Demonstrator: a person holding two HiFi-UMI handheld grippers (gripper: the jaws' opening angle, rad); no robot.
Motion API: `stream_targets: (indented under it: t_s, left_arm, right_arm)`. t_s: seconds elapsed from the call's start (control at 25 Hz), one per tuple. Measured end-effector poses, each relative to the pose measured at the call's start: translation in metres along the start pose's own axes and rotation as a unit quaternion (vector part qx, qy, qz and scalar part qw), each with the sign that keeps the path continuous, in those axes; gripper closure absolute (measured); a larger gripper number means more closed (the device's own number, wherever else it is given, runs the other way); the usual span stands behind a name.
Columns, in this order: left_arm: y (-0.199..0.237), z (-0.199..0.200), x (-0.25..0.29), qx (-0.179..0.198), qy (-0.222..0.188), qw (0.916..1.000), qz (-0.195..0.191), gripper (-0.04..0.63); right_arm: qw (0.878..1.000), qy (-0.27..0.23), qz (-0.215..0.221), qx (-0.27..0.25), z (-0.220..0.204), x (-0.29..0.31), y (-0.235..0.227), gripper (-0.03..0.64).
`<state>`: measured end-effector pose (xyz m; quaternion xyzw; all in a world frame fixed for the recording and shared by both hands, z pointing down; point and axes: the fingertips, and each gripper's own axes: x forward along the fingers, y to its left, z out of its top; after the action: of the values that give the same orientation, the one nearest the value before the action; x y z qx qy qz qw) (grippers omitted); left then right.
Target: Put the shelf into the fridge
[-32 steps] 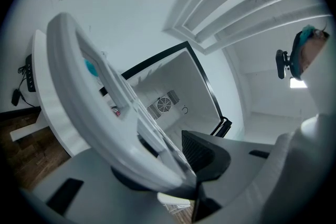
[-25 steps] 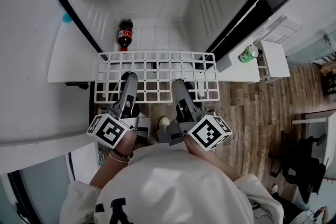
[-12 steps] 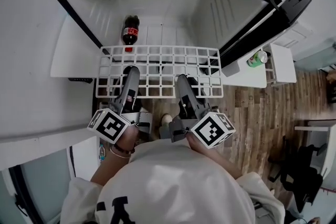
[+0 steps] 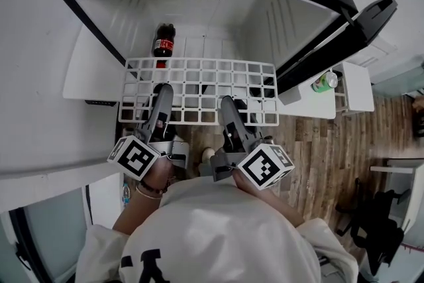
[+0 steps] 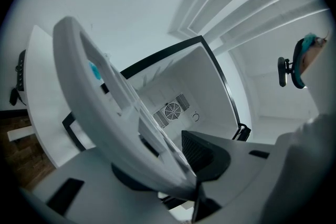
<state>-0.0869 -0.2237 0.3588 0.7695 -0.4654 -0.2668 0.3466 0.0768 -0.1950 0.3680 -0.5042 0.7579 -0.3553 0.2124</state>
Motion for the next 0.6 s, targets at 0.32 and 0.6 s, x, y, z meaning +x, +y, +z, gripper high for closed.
stream_targets:
  t_s: [0.32, 0.6]
  left_arm:
    - [0.0, 0.005, 0.008, 0.002, -0.006, 1.0, 0.002, 0.469]
    - [0.0, 0.006, 0.011, -0.001, 0.002, 1.0, 0.0, 0.469]
  right_arm:
    - [1.0, 0.01, 0.012, 0.005, 0.003, 0.007, -0.001, 0.483]
    - [1.0, 0.006, 0.007, 0.007, 0.004, 0.008, -0.001, 0.483]
